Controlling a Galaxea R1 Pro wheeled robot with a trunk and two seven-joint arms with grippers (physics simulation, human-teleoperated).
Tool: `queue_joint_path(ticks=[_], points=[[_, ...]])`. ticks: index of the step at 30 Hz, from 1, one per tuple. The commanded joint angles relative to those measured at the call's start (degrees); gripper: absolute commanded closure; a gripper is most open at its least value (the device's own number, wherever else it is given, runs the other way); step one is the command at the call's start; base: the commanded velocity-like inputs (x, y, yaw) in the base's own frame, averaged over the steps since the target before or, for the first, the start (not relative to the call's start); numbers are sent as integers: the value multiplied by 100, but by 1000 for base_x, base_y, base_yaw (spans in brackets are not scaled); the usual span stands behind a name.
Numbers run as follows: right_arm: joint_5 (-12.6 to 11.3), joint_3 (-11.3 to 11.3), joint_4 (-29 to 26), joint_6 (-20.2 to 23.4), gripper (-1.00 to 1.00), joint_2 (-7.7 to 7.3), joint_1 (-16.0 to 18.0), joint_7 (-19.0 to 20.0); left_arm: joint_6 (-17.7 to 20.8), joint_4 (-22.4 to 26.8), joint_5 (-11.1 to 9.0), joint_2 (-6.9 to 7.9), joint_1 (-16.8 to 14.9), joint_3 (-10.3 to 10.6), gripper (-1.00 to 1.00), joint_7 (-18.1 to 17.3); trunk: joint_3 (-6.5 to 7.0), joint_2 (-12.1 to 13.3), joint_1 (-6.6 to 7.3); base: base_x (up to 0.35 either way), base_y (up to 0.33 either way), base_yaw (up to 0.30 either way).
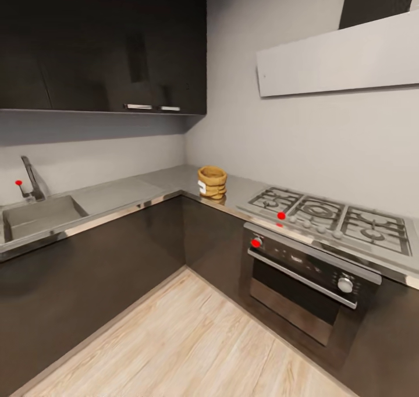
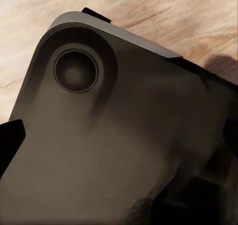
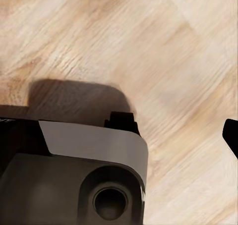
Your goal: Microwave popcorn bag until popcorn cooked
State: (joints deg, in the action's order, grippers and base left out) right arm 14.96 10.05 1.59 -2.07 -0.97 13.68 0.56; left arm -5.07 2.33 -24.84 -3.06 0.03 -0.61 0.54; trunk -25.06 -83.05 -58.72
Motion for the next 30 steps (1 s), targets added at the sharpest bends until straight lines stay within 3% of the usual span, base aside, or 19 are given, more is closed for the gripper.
queue_joint_path(ticks=[1, 17, 23, 30], points=[[51, 46, 17, -19, -100, -5, 9, 6, -12, 5, -15, -2, 1, 1, -100, 3, -5, -3, -1, 195, 0, 23], [65, 27, 13, -4, -100, -65, 6, 6, 15, 5, 32, 15, 0, 32, -100, -60, -5, -3, -1, 315, 0, 2], [123, 29, 15, 15, -100, -16, 6, 17, 1, 7, 24, 16, 1, 26, -100, -63, -5, -3, -1, 324, 0, 5], [131, 32, 13, 20, -100, -33, 8, 15, -11, 6, 32, 7, 2, 24, -100, -63, -5, -3, -1, 324, 0, 232]])
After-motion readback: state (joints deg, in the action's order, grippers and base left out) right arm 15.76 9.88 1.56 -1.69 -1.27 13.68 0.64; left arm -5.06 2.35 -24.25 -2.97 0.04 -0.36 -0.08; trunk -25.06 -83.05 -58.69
